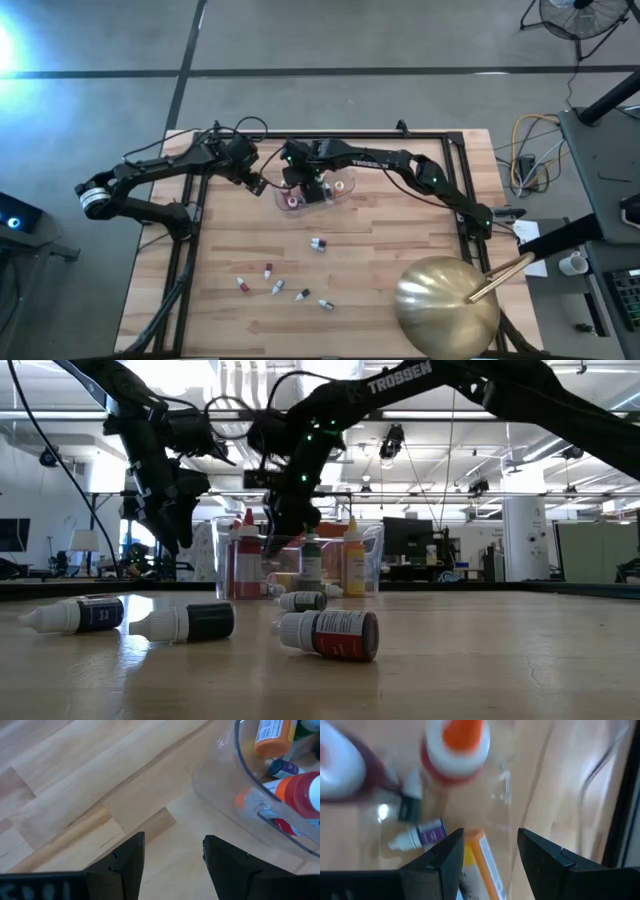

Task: Pick & Place food coloring
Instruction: Remove the top large yellow food coloring bottle from the transparent bin

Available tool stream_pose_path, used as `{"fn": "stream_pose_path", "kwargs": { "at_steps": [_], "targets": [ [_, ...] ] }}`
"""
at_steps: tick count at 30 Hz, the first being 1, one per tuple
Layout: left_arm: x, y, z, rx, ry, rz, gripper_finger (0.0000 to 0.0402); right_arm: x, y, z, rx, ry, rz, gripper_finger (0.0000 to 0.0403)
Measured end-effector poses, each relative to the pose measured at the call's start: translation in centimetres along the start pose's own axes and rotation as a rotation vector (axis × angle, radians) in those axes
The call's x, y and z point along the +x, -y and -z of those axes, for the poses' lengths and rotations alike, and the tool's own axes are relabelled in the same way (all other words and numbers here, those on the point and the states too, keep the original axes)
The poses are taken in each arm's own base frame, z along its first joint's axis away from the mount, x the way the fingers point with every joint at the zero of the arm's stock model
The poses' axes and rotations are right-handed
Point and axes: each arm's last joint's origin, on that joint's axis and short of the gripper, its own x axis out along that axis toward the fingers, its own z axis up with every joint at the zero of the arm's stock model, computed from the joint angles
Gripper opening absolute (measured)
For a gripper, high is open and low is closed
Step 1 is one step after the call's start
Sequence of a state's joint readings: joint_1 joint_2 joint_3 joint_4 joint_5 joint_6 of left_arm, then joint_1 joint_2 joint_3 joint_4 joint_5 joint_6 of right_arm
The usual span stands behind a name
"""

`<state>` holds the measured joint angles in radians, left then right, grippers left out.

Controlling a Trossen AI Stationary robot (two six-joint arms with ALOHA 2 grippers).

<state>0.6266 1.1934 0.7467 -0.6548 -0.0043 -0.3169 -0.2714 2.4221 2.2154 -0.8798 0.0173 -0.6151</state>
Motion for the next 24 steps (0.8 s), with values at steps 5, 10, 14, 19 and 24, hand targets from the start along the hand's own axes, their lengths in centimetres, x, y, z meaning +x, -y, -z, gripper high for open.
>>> {"fn": "stream_pose_path", "kwargs": {
  "at_steps": [5, 10, 14, 19, 24],
  "targets": [
    [0.0, 0.0, 0.0, 0.002, -0.003, 0.008, 0.0174, 1.0, -0.3, 0.4, -0.024, -0.057, 0.016, 0.0176],
    [0.0, 0.0, 0.1, 0.032, -0.011, 0.01, 0.0174, 1.6, -0.2, 0.9, -0.021, -0.089, 0.007, 0.0176],
    [0.0, 0.0, 0.1, 0.055, -0.016, 0.009, 0.0174, 1.8, -0.2, 1.4, -0.014, -0.103, -0.027, 0.0176],
    [0.0, 0.0, 0.1, 0.063, -0.016, 0.009, 0.0174, 2.0, -0.4, 1.5, -0.018, -0.106, -0.037, 0.0176],
    [0.0, 0.0, 0.1, 0.082, -0.017, 0.008, 0.0174, 2.0, -0.3, 1.6, -0.012, -0.109, -0.038, 0.0176]
  ]
}}
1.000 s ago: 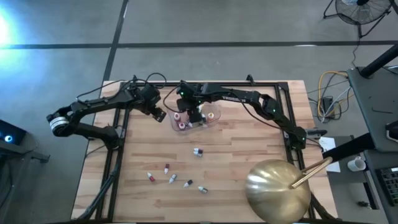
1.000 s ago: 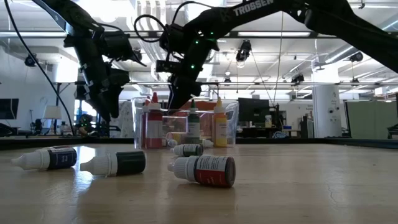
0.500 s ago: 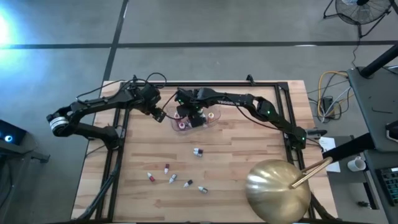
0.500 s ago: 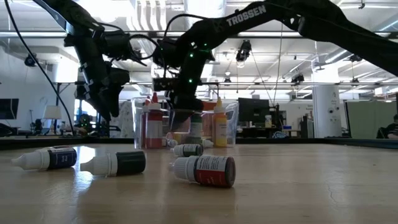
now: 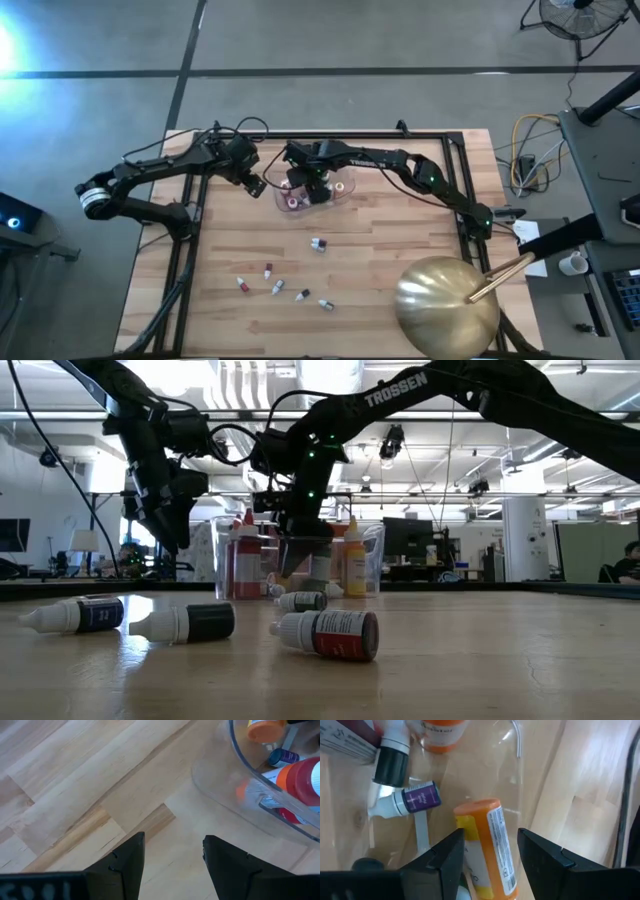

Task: Pick & Place food coloring
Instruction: Remove the top large yellow food coloring bottle from the transparent bin

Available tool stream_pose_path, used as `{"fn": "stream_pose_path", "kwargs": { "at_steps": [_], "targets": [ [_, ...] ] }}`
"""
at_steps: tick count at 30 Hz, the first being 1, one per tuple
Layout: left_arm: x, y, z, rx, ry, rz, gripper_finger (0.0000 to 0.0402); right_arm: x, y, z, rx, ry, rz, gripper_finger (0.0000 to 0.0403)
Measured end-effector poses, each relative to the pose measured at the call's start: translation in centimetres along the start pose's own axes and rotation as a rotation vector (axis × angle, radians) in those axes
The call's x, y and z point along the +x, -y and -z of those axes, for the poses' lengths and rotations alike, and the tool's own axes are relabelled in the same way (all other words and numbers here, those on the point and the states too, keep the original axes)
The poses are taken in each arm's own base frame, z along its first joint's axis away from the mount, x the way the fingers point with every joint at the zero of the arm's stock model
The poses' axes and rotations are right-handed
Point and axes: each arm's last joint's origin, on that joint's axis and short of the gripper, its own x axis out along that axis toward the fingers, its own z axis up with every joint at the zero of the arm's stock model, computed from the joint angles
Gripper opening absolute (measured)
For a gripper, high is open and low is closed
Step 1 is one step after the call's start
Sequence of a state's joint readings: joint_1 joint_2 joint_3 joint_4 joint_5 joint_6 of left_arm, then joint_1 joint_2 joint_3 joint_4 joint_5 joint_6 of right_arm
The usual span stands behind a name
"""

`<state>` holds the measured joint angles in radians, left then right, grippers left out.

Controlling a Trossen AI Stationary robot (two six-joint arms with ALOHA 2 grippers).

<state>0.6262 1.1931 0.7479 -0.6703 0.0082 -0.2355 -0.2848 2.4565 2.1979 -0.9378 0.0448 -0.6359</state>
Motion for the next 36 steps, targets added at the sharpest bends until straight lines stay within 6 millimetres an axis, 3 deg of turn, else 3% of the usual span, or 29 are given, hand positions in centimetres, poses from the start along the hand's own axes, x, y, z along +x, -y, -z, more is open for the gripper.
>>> {"fn": "stream_pose_path", "kwargs": {
  "at_steps": [10, 16, 36],
  "targets": [
    [0.0, -0.01, 0.04, 0.016, -0.005, -0.001, 0.0174, -0.37, 0.39, -0.2, 0.09, -0.029, 0.114, 0.0176],
    [0.0, -0.03, 0.12, 0.026, -0.012, -0.003, 0.0174, -0.6, 0.25, -0.17, 0.189, 0.004, 0.046, 0.0176],
    [0.31, -0.15, 0.59, 0.027, -0.035, -0.009, 0.0174, -0.59, 0.81, 0.43, 0.383, -0.031, 0.088, 0.0176]
  ]
}}
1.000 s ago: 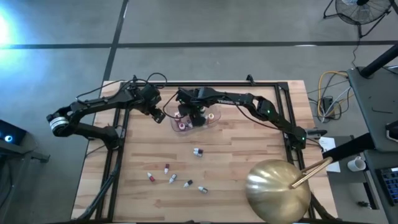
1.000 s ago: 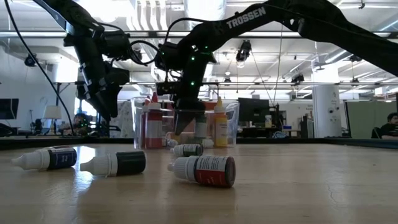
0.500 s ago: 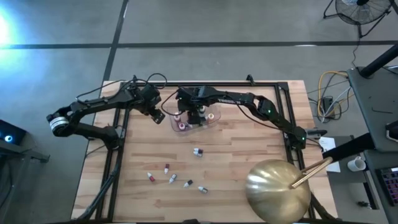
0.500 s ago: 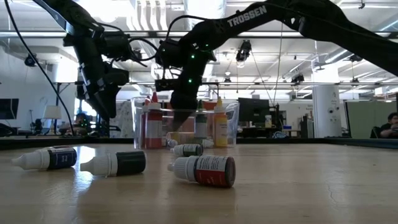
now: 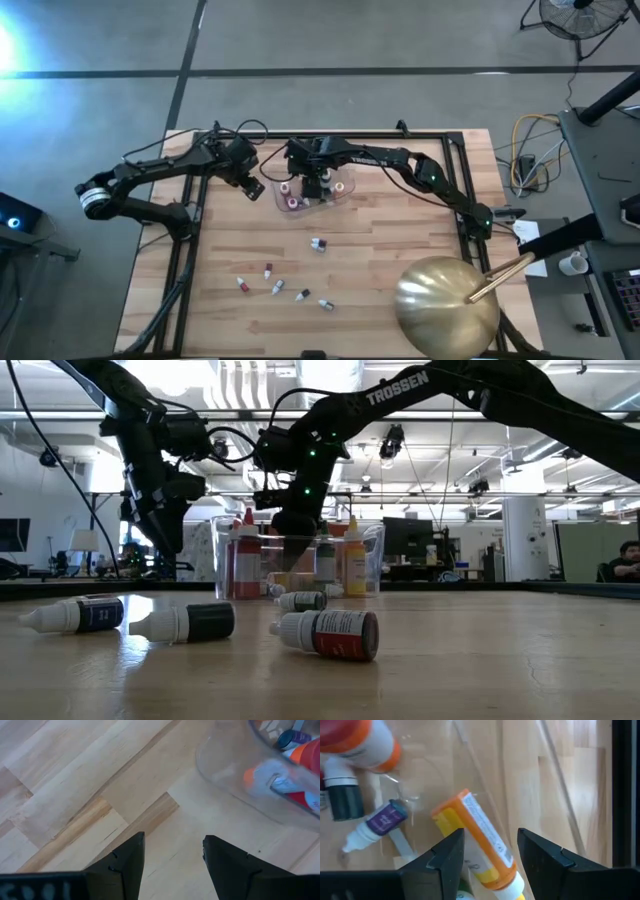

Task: Pick & Place food coloring
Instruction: Remove the top large yellow food coloring bottle from the transparent bin

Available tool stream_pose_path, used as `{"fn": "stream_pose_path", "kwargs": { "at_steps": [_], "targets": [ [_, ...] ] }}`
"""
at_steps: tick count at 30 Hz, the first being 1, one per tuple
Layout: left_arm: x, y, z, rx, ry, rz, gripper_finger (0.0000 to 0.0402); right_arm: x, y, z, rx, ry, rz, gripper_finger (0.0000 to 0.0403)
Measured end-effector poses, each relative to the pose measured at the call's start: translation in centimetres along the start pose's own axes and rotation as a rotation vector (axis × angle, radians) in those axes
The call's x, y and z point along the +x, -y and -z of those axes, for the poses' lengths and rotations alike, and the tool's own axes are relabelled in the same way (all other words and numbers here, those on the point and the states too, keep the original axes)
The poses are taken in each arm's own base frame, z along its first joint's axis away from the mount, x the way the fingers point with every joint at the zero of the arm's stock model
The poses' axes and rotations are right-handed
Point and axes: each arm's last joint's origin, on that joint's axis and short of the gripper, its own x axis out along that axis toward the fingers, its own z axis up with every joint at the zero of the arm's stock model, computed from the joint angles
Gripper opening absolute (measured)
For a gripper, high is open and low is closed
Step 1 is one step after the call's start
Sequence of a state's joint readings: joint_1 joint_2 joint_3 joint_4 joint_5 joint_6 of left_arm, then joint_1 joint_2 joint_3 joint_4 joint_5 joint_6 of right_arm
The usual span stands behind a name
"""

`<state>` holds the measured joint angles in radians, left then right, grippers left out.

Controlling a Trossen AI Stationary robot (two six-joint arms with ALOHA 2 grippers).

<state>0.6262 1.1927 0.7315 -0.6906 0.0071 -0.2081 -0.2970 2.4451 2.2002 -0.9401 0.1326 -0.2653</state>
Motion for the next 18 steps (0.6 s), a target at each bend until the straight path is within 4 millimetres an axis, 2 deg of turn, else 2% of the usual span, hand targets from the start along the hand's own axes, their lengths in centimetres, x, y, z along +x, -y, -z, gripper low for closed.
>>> {"fn": "stream_pose_path", "kwargs": {
  "at_steps": [5, 9, 12, 18],
  "targets": [
    [0.09, -0.02, 0.11, 0.0, -0.004, -0.001, 0.0174, 0.03, 0.31, 0.15, 0.022, -0.002, -0.02, 0.0175],
    [0.09, -0.03, 0.1, -0.001, -0.003, -0.001, 0.0174, 0.2, 0.5, 0.24, -0.076, 0.042, -0.162, 0.0175],
    [0.09, -0.03, 0.1, -0.001, -0.003, -0.001, 0.0174, 0.31, 0.3, 0.3, -0.177, 0.036, -0.154, 0.0175],
    [0.09, -0.04, 0.1, -0.008, -0.003, -0.001, 0.0174, 0.4, 0.95, 0.82, -0.215, -0.003, -0.136, 0.0175]
  ]
}}
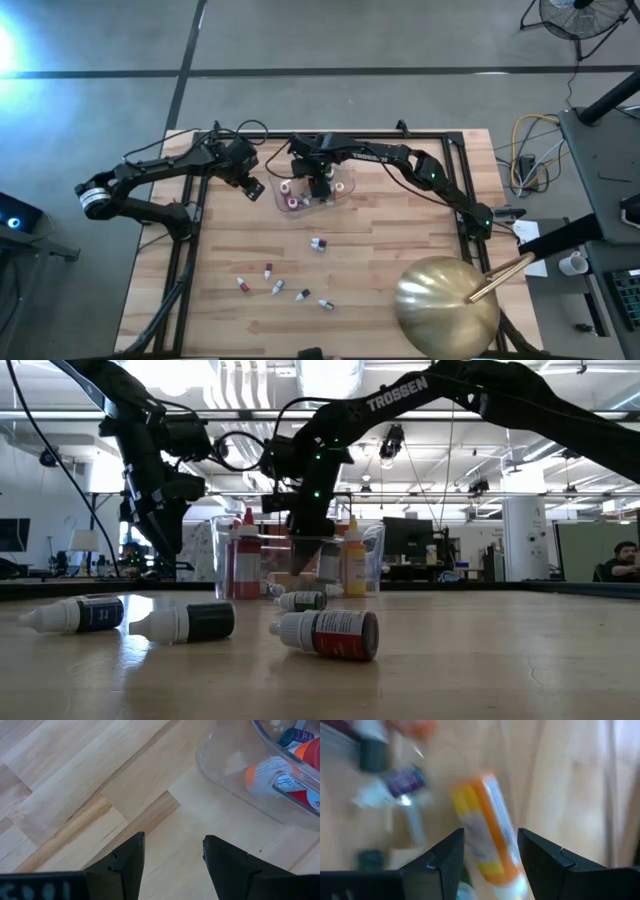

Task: Pick & Place food coloring
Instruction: Remove the top large yellow food coloring bottle from the transparent bin

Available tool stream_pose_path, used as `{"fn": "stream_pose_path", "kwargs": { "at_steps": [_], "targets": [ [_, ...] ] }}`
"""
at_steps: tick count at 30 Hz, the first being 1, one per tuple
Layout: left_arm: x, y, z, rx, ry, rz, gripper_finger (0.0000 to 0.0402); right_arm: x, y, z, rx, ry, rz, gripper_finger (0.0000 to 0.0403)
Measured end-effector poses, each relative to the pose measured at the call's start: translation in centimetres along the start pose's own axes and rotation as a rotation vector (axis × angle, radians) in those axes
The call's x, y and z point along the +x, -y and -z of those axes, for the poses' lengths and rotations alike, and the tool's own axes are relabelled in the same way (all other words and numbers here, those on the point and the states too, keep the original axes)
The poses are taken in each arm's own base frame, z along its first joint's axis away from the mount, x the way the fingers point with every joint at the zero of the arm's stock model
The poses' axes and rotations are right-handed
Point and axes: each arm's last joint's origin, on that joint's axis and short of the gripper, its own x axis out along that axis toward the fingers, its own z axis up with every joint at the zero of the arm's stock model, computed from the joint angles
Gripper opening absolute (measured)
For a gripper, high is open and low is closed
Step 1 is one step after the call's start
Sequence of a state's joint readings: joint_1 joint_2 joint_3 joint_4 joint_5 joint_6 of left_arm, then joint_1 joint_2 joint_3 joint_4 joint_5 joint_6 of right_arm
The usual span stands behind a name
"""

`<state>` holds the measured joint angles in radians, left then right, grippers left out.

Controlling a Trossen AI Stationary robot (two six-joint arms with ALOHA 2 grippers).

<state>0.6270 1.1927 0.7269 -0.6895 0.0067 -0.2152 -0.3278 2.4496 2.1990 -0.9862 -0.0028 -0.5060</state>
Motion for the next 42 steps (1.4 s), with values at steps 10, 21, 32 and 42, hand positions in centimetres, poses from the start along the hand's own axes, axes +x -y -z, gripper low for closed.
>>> {"fn": "stream_pose_path", "kwargs": {
  "at_steps": [10, 21, 32, 42],
  "targets": [
    [0.0, 0.0, 0.0, -0.001, 0.003, -0.008, 0.0174, 0.4, 0.5, 1.2, -0.06, -0.081, -0.018, 0.0161],
    [0.0, 0.0, -0.2, -0.003, 0.018, -0.005, 0.0174, 0.6, 0.0, 2.0, -0.019, -0.157, -0.054, 0.016],
    [0.3, -0.1, 0.2, -0.003, 0.006, -0.008, 0.0174, 0.6, -0.1, 1.3, 0.043, -0.154, 0.048, 0.016],
    [0.3, -0.2, 0.1, 0.005, 0.01, -0.025, 0.0174, 0.6, 0.0, 1.8, 0.073, -0.133, -0.064, 0.017]
  ]
}}
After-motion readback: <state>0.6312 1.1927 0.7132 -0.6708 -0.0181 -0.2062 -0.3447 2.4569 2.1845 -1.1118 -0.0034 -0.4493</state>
